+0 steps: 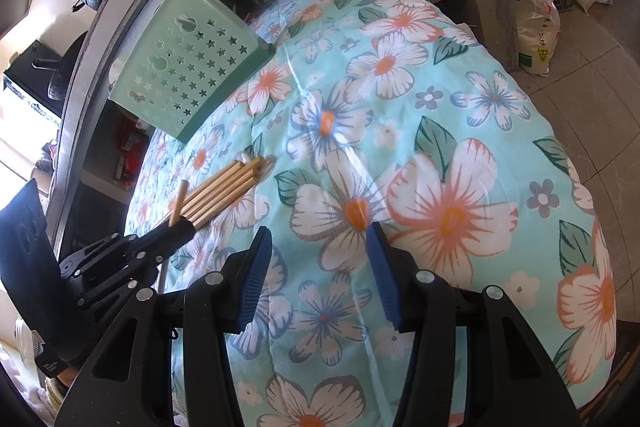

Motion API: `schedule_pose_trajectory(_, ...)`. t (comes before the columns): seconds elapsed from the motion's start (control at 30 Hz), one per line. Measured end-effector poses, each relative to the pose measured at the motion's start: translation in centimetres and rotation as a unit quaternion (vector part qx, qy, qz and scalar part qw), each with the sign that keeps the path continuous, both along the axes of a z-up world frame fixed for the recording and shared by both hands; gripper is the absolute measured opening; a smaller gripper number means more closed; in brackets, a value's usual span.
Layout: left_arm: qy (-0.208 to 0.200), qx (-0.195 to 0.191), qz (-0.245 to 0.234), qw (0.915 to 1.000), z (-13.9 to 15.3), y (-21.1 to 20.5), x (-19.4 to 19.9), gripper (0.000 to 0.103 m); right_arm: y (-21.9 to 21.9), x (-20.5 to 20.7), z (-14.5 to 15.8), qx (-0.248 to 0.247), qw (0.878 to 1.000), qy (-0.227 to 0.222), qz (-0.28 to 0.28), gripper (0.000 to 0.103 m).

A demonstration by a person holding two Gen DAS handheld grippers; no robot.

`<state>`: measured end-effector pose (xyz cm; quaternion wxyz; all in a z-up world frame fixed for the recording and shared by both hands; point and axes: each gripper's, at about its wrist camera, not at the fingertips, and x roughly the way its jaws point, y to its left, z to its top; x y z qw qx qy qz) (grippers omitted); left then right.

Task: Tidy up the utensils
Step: 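Grasp a bamboo chopstick with the right tool while the left tool holds its chopstick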

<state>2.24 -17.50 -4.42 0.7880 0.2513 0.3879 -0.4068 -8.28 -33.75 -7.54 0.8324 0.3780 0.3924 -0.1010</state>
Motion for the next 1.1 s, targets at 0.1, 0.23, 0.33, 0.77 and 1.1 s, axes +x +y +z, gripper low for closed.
schedule_pose_trajectory(0.1, -0.012, -0.006, 0.012, 0.9998, 0.8, 0.7, 0.0, 0.005, 0.0, 0.0, 0.0, 0.001, 1.0, -0.001, -0.001, 0.048)
schedule_pose_trajectory(0.23, -0.038, -0.008, 0.03, 0.9988, 1.7, 1.7, -0.1, 0.005, -0.1, 0.0, 0.0, 0.004, 1.0, 0.001, -0.003, 0.049)
schedule_pose_trajectory(0.33, -0.05, -0.013, 0.046, 0.9976, 2.3, 2.6, 0.2, 0.005, -0.1, 0.1, 0.1, 0.004, 1.0, 0.004, -0.004, 0.048)
schedule_pose_trajectory(0.77, -0.075, -0.025, 0.104, 0.9914, 3.4, 5.0, 1.7, 0.005, 2.8, 2.7, 1.7, 0.07, 0.995, -0.037, 0.062, 0.048)
schedule_pose_trajectory(1.1, -0.09, -0.023, 0.113, 0.9891, 3.2, 5.0, 2.0, 0.005, 3.0, 4.8, -1.5, 0.192, 0.98, -0.029, 0.044, 0.048)
